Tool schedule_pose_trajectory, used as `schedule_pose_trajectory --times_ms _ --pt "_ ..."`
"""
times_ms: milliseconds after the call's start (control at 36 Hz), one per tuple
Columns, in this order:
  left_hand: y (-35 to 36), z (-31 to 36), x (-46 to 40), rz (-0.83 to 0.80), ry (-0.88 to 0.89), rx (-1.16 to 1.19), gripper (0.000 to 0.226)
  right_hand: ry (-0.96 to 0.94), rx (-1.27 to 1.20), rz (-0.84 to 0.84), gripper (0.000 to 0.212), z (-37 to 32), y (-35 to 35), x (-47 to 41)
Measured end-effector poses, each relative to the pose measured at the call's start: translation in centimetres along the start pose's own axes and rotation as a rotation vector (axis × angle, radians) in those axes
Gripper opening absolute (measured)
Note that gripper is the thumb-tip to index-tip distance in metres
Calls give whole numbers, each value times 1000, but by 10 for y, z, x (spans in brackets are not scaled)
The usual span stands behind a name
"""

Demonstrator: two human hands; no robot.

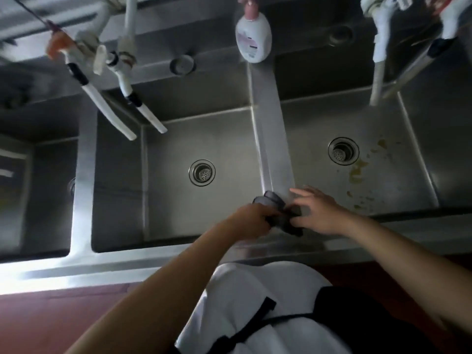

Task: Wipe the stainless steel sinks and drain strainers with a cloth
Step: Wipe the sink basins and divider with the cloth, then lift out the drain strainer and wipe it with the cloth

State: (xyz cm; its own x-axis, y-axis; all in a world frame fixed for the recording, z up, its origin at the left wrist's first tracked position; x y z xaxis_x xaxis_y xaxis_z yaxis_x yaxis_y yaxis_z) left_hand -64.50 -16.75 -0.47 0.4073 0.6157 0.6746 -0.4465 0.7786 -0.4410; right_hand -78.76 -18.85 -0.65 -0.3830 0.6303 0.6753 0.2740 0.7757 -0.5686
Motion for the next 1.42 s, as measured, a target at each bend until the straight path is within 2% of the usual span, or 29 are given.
schedule_pose_trajectory --times_ms 83,111,167,222,306,361,417,500,556,667,778,833,889,972,1111,1194,1250,1333,1417 --pt "-15 -19 25 87 -54 417 38 -105 -184 115 18 -18 -9 12" --pt "-23 -26 35 157 -56 481 36 -130 -267 113 20 -25 -10 18" --pt "-33 -40 54 255 -44 578 35 -164 -373 96 40 -41 -8 25" --pt "-37 -51 71 298 -13 703 36 -207 -359 125 63 -58 -5 27" --pt "-44 -65 91 341 56 830 39 -303 -237 238 77 -97 -5 25" --pt "-48 -75 102 375 80 869 39 -400 -185 309 66 -126 -3 20" --pt "-55 -90 108 457 60 899 37 -448 -197 326 40 -148 2 9" --pt "-62 -127 108 604 -31 929 31 -342 -282 302 20 -157 20 -18" --pt "-58 -156 100 599 -126 963 30 -222 -303 325 17 -152 33 -40" --pt "-48 -225 81 495 -333 808 40 36 -263 352 11 -131 64 -79" --pt "-55 -283 68 466 -363 796 36 233 -140 335 1 -117 89 -102" --pt "-61 -308 58 424 -369 775 33 308 -131 329 6 -114 95 -113" --pt "-71 -331 45 393 -387 736 35 384 -183 320 6 -113 99 -124" --pt "-81 -359 23 345 -426 654 35 455 -348 206 4 -123 114 -145" --pt "-102 -386 -14 284 -454 432 41 397 -535 54 10 -144 125 -179" --pt "-119 -391 -38 324 -450 346 47 468 -699 -55 19 -135 134 -196" --pt "-128 -389 -56 371 -415 277 47 513 -711 -24 19 -119 135 -210" --pt "-137 -378 -83 452 -327 87 38 532 -663 176 14 -91 130 -232" --pt "-141 -373 -106 581 -262 26 44 485 -507 353 12 -73 121 -251"
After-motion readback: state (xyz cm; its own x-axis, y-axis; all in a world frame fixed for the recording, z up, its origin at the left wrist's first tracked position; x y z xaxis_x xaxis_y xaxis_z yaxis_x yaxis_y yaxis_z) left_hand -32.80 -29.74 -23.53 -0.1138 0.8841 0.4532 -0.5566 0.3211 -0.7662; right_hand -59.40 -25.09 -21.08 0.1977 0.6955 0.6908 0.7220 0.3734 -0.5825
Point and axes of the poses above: each hand's wrist, its own x-axis away from the middle knuckle, its own y-axis out of the palm, z = x × y, the point moved 8 cm from there along -x, towards the middle knuckle, and after that the axes turned 3 degrees about x, right-handed, at the moved point
